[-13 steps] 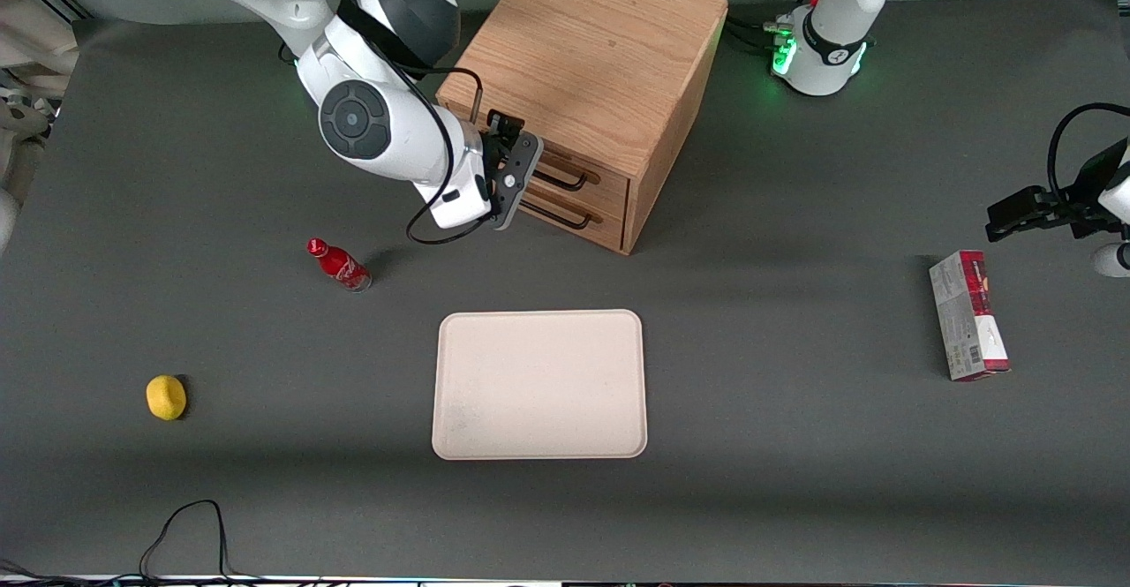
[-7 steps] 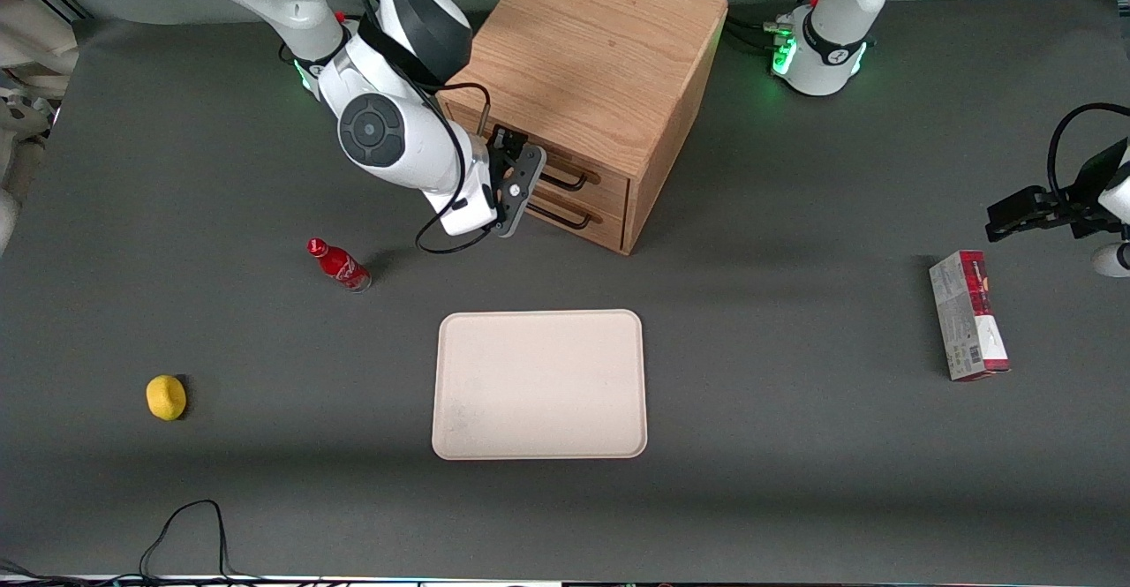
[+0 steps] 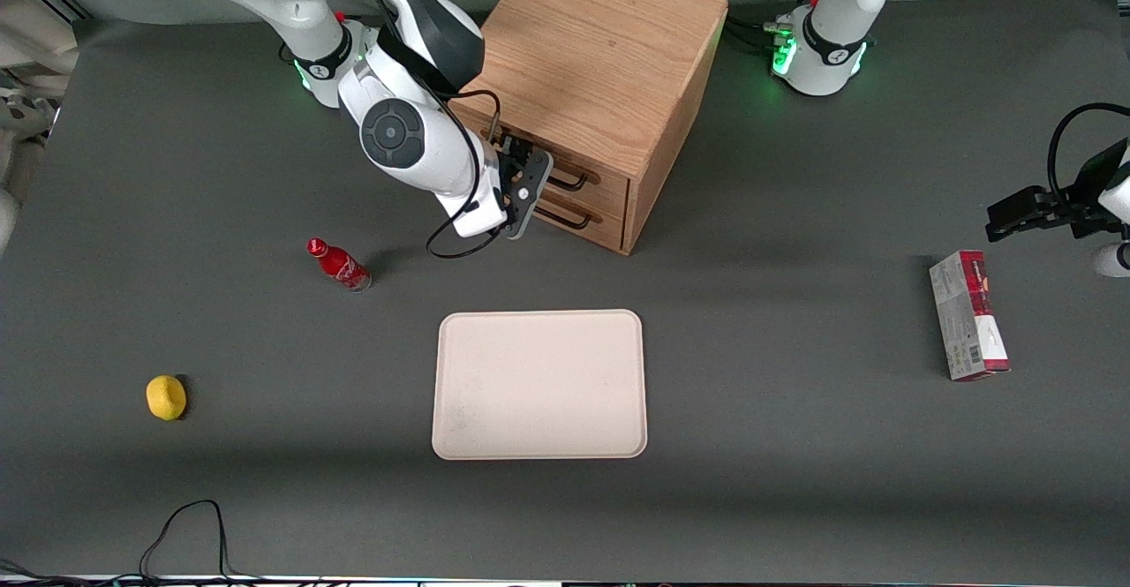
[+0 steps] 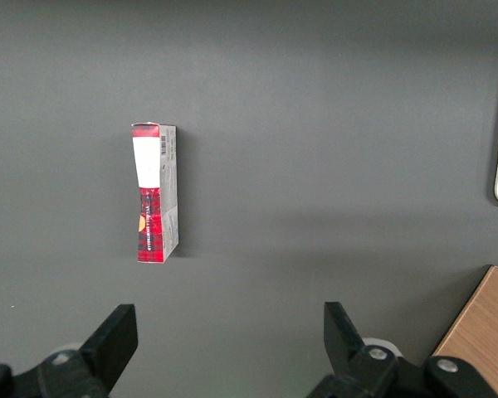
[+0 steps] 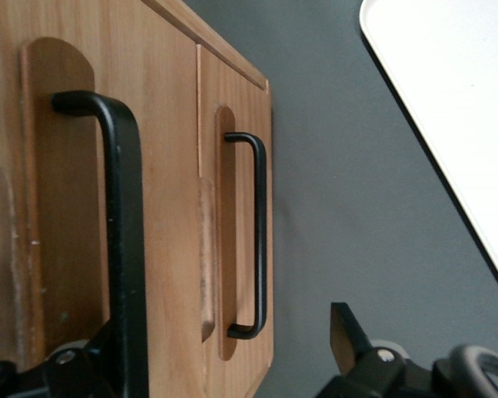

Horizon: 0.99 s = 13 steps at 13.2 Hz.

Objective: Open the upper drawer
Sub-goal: 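Pull the handle outward with the right gripper, sliding the drawer open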

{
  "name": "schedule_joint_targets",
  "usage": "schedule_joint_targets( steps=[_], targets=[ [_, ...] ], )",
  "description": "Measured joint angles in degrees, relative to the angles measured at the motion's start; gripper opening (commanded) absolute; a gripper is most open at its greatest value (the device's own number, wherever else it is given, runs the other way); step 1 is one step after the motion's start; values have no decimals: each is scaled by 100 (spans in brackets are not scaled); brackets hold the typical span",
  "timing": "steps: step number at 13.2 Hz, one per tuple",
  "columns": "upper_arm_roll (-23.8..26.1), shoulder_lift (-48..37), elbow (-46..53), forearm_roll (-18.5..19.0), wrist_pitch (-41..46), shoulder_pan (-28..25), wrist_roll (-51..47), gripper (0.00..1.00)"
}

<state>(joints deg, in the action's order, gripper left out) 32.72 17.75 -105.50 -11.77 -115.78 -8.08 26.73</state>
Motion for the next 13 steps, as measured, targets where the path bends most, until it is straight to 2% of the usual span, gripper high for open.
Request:
schedule_joint_targets(
  steps=[4, 6, 13],
  targets=[
    [-60, 98, 239, 470, -40, 5, 0, 100],
    [-298, 253, 566, 715, -65, 24, 0, 100],
    [-1275, 1076, 1835, 775, -72, 100, 27, 100]
  ],
)
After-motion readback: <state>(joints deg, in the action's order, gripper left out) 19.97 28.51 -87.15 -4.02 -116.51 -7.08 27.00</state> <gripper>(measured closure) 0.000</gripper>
